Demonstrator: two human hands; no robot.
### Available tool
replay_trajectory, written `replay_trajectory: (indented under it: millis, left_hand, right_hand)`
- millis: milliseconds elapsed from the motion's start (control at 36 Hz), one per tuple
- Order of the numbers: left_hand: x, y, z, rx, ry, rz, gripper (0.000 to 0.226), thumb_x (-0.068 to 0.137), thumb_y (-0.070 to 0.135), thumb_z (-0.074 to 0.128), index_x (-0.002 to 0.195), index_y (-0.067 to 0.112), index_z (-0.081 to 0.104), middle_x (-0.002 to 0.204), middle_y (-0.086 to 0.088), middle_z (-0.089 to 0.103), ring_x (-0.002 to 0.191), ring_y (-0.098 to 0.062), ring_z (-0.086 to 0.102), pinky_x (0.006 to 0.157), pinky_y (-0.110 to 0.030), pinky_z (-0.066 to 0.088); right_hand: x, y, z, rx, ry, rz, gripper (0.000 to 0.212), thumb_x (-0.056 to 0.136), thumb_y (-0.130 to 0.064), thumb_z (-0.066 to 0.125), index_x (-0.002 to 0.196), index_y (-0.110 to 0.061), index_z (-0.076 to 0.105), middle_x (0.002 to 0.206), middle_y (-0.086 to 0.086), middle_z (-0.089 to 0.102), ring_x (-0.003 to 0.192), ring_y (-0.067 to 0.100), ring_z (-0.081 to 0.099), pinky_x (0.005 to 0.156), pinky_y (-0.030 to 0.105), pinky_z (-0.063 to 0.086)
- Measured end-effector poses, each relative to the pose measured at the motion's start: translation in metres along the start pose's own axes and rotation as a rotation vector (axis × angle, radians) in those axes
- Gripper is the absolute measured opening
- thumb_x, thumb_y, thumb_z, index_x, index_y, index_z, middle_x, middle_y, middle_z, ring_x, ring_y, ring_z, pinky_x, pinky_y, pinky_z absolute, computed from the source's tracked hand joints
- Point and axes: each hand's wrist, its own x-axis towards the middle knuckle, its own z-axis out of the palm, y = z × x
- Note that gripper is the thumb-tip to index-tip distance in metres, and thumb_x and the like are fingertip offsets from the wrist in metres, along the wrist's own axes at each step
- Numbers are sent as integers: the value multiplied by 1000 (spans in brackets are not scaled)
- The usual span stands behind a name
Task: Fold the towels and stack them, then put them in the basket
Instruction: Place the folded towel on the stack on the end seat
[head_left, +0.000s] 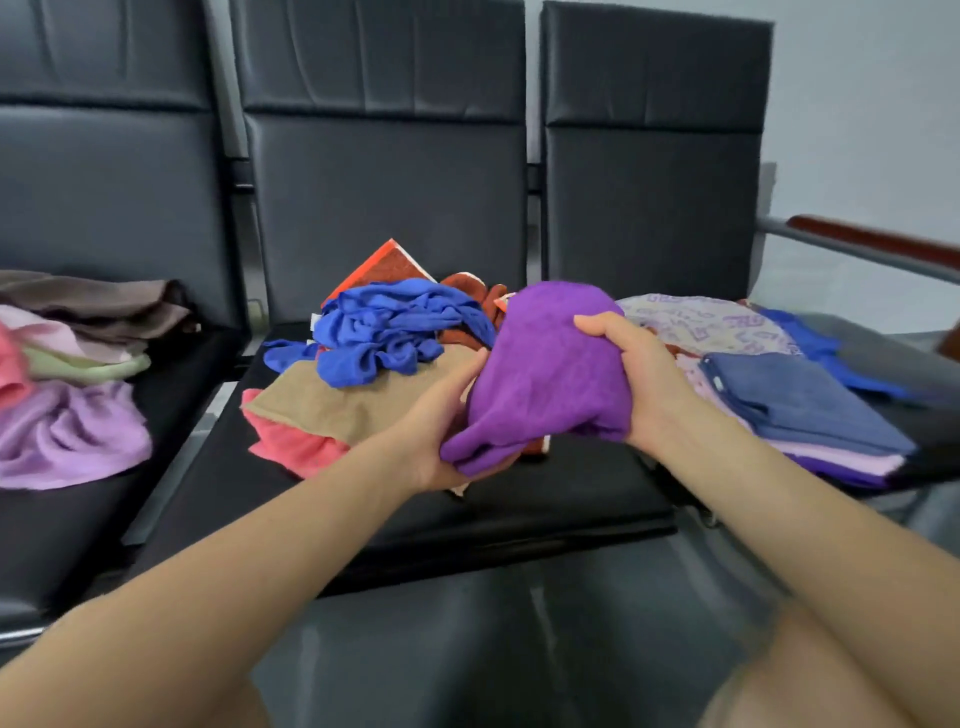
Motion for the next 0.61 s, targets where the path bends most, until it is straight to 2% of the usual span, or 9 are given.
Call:
replay_trajectory:
  millis: [56,167,222,306,361,389,444,528,611]
  left_hand:
    - [5,-4,15,-14,-11,25,35,94,45,51,110,16,61,95,-4,70,80,-19,69,78,-35,57]
    - [26,-13,35,-129,65,-7,42,92,35,60,129,15,57,125,-7,64,106,-24,63,96,-36,49]
    - [37,-16,50,-80,155,5,48,94,38,57,134,12,50,131,-5,57,114,-23,57,102,-31,42]
    - [53,-25,62,-30,225,23,45,99,42,46,132,12,47,113,-9,54,105,-24,54,92,-27,40]
    - [59,-31,75,11,213,45,33,100,38,44,118,12,54,100,-11,60,88,-24,59,74,-26,46]
    - [61,-34,82,18,219,84,27,101,33,44,114,12,55,102,-10,62,88,-24,60,69,-26,48]
    - [66,-40,92,-10,265,165,23,103,24,40,117,11,53,112,-8,60,93,-23,59,71,-23,48]
    - [69,-45,106,-59,207,221,21,103,17,42,117,9,55,122,-14,63,96,-21,62,85,-28,49]
    - [69,-45,114,-15,153,258,26,102,16,43,123,6,56,118,-10,65,92,-16,65,80,-25,52]
  right_hand:
    - [-2,-4,-17,-7,33,-7,33,86,-22,62,117,-10,60,107,11,70,95,31,67,91,42,49]
    - [-1,-8,-50,-158,178,-83,31,88,-21,64,117,-10,63,103,10,72,90,26,69,78,34,53]
    - [3,-9,-73,-306,284,-174,30,91,-21,63,118,-8,61,109,12,70,98,26,67,85,37,53]
    - [5,-6,-95,-508,345,-245,29,95,-25,60,121,-13,59,118,9,67,107,24,63,98,39,50]
    - [5,-5,-107,-576,353,-266,31,97,-24,57,126,-13,58,118,7,65,107,22,62,96,35,49]
    - [5,-4,-112,-610,361,-276,31,98,-23,56,127,-13,58,117,7,65,105,21,62,91,31,49]
    - [4,-4,-119,-679,377,-297,30,99,-23,53,127,-13,58,115,5,65,101,18,60,81,27,47]
    - [1,-10,-130,-784,426,-335,31,101,-28,48,125,-13,58,116,4,63,104,19,59,78,26,43]
    - [-3,-21,-140,-889,452,-425,26,101,-28,46,116,-13,61,108,1,63,98,15,57,72,22,41]
